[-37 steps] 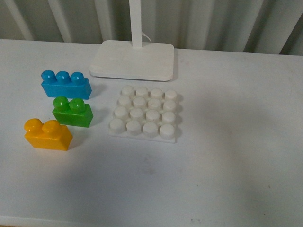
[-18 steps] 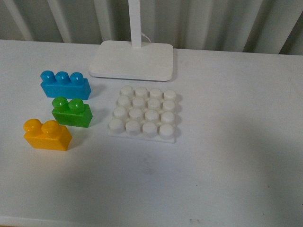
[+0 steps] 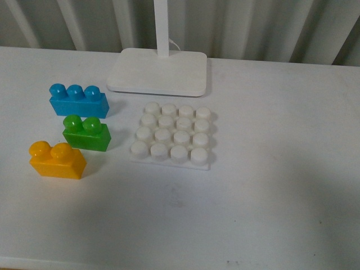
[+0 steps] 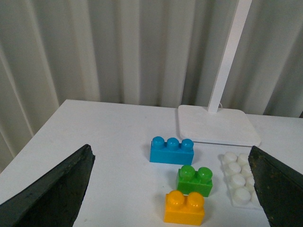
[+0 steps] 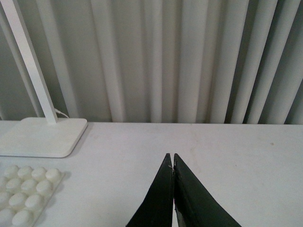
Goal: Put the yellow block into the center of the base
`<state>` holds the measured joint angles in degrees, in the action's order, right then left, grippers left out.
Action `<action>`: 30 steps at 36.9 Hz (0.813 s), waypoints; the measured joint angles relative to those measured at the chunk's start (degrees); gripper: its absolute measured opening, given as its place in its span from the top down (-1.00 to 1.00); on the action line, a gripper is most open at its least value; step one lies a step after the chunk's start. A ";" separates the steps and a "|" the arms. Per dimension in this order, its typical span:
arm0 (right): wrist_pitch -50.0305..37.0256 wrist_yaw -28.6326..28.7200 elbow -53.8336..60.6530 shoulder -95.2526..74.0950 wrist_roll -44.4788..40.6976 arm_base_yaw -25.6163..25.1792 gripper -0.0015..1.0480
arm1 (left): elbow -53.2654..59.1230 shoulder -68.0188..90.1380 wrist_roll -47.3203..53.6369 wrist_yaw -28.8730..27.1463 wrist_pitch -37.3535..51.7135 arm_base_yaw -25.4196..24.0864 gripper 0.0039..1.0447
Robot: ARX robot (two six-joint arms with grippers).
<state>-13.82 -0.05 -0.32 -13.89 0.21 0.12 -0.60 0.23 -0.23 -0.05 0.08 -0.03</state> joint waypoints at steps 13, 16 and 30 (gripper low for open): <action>4.63 -0.02 0.00 4.87 0.00 0.00 0.98 | -0.02 0.00 0.00 0.02 -0.02 0.00 -0.88; 12.70 0.07 -0.04 10.80 -0.02 0.00 0.98 | 0.00 0.00 0.00 0.04 -0.02 0.00 -0.88; 13.73 0.04 -0.04 13.64 -0.02 0.00 0.98 | 0.00 0.00 0.00 0.02 -0.04 0.00 -0.88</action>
<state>-0.10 -0.01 -0.36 -0.25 0.19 0.12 -0.60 0.23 -0.23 -0.03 0.03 -0.03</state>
